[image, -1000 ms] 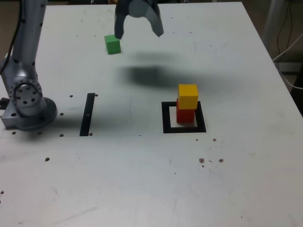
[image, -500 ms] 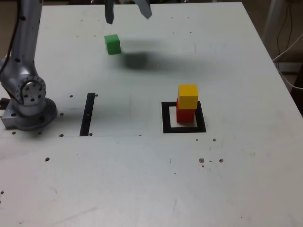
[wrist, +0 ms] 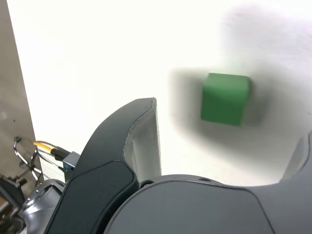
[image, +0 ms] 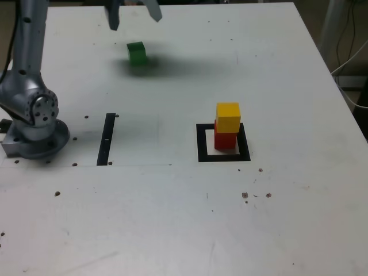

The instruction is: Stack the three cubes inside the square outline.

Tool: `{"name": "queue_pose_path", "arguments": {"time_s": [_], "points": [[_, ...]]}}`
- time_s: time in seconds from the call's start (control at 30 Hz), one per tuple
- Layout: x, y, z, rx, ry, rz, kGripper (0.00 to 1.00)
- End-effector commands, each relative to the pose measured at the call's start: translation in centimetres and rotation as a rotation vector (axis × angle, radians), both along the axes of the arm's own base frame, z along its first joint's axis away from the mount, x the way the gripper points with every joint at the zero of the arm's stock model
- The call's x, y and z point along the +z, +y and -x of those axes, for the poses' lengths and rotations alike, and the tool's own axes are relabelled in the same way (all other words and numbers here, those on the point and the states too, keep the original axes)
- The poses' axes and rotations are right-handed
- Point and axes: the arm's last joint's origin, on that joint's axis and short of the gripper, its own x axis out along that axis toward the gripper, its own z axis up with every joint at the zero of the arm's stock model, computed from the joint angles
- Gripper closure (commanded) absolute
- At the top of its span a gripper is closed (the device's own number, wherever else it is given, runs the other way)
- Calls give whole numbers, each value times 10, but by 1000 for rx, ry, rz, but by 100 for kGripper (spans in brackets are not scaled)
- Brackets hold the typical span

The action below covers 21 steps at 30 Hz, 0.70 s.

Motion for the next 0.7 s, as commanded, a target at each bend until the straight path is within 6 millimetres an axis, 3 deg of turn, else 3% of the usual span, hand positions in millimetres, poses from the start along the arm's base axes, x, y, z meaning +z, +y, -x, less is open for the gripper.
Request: {"name": "queue_pose_path", "arguments": {"time_s": [0.0, 0.37, 0.67], "points": [[-10, 2, 0, 7, 5, 23, 1], [-63, 15, 1, 25, 6, 139, 1], [-78, 25, 5, -5, -35, 173, 11]]}}
